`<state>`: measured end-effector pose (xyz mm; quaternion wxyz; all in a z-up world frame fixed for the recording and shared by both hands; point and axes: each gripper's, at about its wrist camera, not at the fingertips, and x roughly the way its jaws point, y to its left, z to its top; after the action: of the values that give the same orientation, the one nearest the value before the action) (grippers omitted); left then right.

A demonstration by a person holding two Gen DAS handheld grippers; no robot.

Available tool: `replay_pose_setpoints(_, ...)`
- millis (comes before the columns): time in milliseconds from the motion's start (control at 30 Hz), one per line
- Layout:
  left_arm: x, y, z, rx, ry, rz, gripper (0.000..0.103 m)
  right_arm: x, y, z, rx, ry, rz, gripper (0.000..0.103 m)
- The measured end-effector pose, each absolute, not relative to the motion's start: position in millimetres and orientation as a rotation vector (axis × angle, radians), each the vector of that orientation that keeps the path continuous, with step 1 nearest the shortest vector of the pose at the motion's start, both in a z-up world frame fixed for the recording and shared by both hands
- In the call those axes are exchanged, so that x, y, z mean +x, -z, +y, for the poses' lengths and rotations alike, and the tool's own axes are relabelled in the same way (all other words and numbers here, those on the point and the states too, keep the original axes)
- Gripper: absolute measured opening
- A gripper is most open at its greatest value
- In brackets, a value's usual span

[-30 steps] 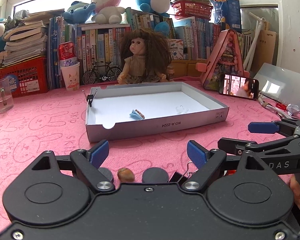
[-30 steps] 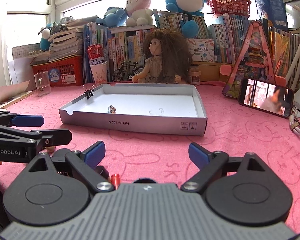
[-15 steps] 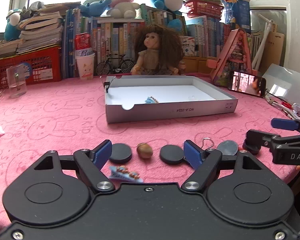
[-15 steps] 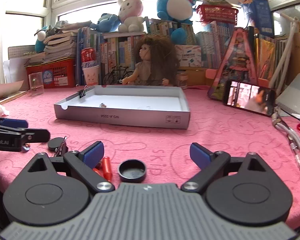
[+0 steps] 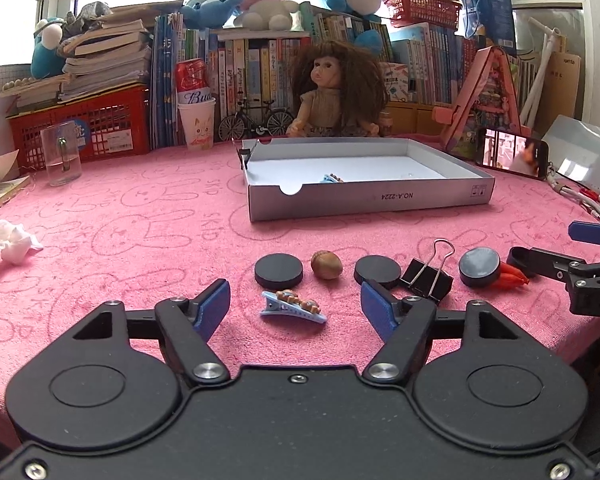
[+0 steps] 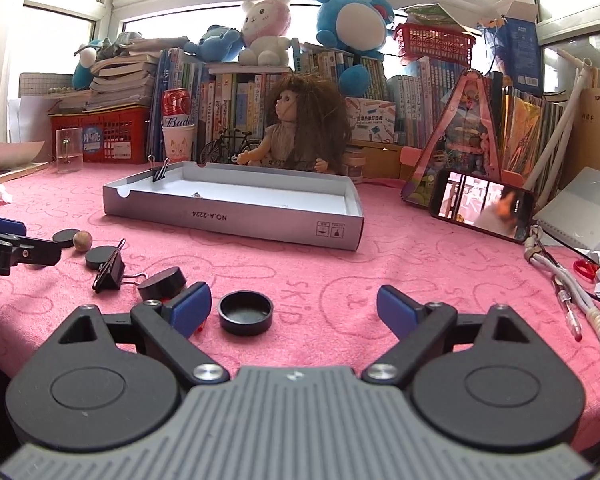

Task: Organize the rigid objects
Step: 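Withdraw both tools from the tray back toward the remaining objects, then grasp the light blue bear clip with left tool while right tool grasps the black cap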

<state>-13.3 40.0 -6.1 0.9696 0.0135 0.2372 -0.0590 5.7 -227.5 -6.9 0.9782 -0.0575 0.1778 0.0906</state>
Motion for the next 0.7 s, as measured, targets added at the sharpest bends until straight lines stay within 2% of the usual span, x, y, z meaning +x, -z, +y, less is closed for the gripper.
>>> replay_pose_setpoints(467,-9,12,38,0.044,0.107,0.492,0.056,10,17,-223,-0.122,-0.175,0.391,0.083)
replay_pose_setpoints(700,-11,12,33,0.055,0.127,0.481,0.035,10,17,-217,-0.1,-0.215,0.398,0.061)
